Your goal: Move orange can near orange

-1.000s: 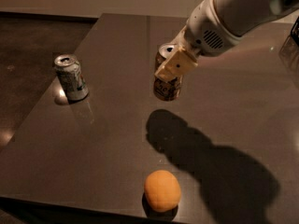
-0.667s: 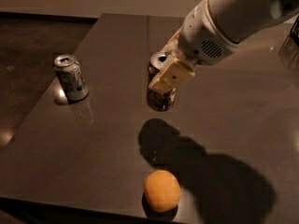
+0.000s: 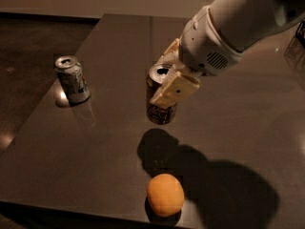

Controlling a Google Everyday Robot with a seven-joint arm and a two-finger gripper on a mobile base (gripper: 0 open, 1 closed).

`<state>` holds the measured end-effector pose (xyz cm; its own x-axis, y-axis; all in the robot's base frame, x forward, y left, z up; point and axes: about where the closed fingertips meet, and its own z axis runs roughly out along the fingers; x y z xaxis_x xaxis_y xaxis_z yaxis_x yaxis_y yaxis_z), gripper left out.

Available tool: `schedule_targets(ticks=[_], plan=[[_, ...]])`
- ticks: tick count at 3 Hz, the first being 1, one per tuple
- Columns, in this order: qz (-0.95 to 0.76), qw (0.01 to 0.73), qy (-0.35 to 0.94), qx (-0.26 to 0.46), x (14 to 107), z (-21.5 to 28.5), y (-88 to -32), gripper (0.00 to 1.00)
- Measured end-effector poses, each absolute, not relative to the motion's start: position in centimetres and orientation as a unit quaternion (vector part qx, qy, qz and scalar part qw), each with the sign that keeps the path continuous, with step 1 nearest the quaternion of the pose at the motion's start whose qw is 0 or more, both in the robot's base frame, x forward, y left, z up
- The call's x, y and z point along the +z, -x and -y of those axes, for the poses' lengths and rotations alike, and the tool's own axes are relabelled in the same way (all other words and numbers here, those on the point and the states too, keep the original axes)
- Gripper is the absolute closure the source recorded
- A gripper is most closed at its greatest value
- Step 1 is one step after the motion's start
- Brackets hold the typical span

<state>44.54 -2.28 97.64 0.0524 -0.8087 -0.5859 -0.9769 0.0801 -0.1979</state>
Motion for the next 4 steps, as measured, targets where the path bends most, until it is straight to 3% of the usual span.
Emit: schedule_targets(ticks=[3, 4], plan=[[-0.634, 0.235, 0.709, 0.201, 96.3, 3.6, -39.3, 1.00], [-0.617, 0.218, 0.721, 0.228, 94.9, 4.0, -37.8, 0.83]])
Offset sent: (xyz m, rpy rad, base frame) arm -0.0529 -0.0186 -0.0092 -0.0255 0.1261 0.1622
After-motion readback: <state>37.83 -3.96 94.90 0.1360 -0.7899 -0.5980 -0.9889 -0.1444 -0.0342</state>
